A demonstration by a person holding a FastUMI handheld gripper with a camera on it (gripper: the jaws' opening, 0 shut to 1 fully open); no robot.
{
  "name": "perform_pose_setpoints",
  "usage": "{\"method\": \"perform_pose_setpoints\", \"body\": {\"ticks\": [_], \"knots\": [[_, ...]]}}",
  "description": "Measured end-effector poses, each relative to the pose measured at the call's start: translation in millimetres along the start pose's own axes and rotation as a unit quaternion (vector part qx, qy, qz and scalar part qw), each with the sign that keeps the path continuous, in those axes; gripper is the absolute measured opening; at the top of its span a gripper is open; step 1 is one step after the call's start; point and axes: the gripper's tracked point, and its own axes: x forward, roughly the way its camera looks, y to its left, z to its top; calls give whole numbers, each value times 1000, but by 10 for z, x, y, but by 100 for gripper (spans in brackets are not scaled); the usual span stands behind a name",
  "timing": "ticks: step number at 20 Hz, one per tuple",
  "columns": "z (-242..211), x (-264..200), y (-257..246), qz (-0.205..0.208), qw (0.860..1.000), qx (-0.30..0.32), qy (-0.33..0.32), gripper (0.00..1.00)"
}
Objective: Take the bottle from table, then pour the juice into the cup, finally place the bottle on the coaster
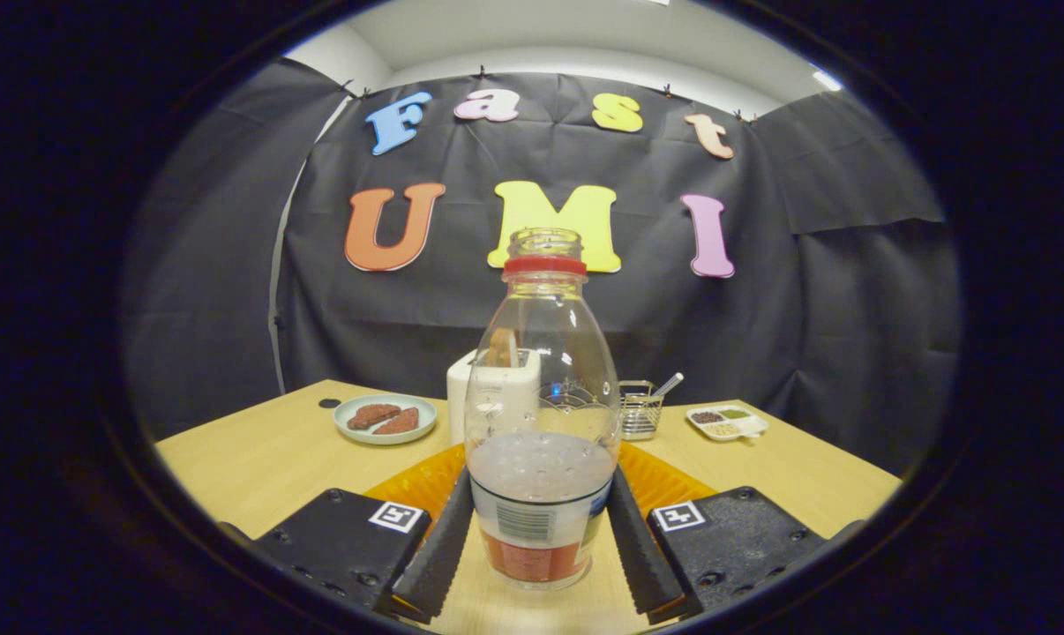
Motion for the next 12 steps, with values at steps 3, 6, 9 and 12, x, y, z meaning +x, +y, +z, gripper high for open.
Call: {"method": "perform_pose_setpoints", "body": {"ticks": [3,6,9,12], "knots": [[-116,147,-38,2,1000,-4,0,80],[-214,229,-44,3,1000,-8,-7,81],[-322,300,-39,8,1000,0,-4,82],[-472,365,-42,12,1000,7,9,83]]}}
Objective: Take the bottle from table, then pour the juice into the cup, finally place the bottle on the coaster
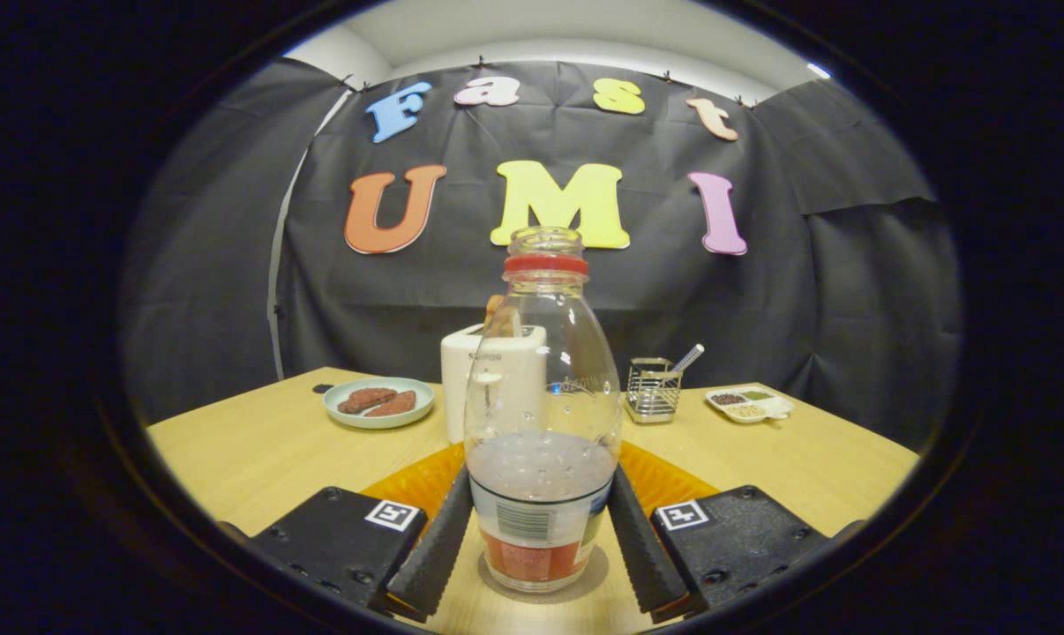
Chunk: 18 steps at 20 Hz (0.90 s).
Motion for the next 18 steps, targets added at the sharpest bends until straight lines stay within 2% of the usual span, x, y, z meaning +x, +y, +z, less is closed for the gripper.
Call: {"method": "perform_pose_setpoints", "body": {"ticks": [1,4,5,14,18], "knots": [[-16,5,8,3,1000,1,2,83],[-43,-28,-36,-2,1000,2,4,98],[-37,-48,-34,1,1000,7,3,100],[260,-299,46,5,1000,2,-15,100],[567,-563,79,6,999,-1,-36,100]]}}
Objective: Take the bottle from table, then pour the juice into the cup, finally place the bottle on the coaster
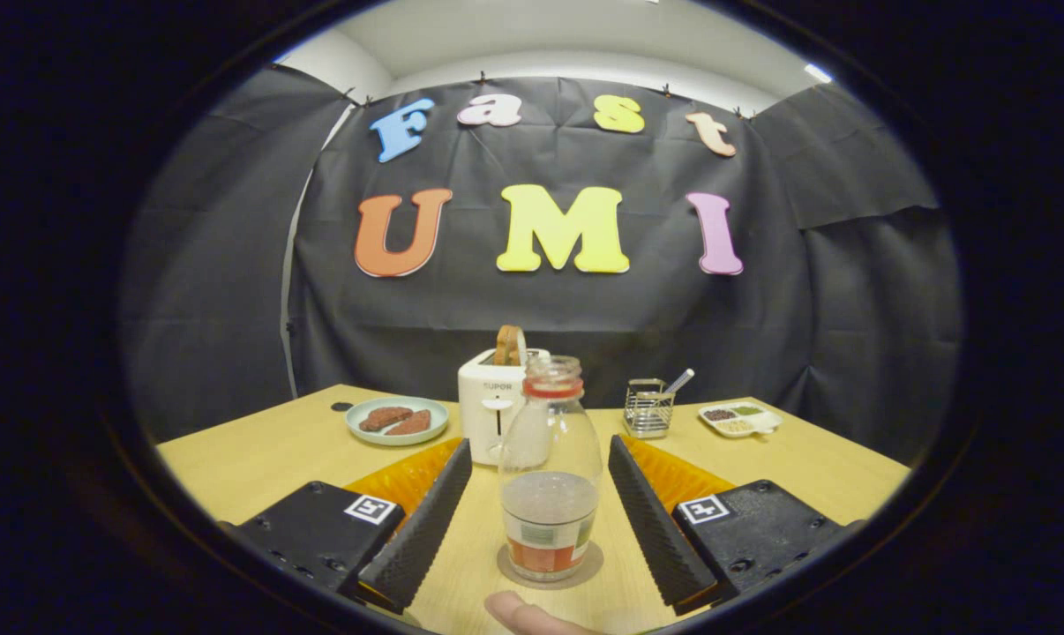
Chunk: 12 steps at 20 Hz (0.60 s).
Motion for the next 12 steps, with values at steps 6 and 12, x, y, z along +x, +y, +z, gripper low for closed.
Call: {"method": "perform_pose_setpoints", "body": {"ticks": [6,12], "knots": [[546,-554,-6,-14,999,-11,-29,100],[961,-1109,-52,-30,999,-9,-33,100]]}}
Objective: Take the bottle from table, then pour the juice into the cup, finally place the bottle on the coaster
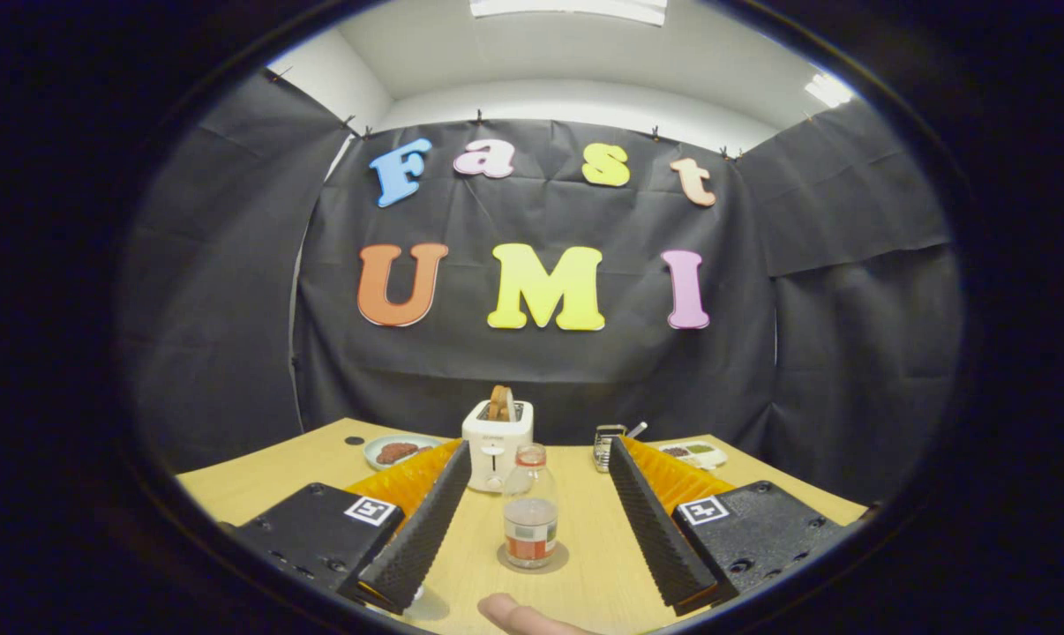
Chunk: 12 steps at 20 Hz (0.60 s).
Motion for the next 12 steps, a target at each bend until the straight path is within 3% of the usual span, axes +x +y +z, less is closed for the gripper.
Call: {"method": "perform_pose_setpoints", "body": {"ticks": [12], "knots": [[710,-816,-87,0,1000,5,6,100]]}}
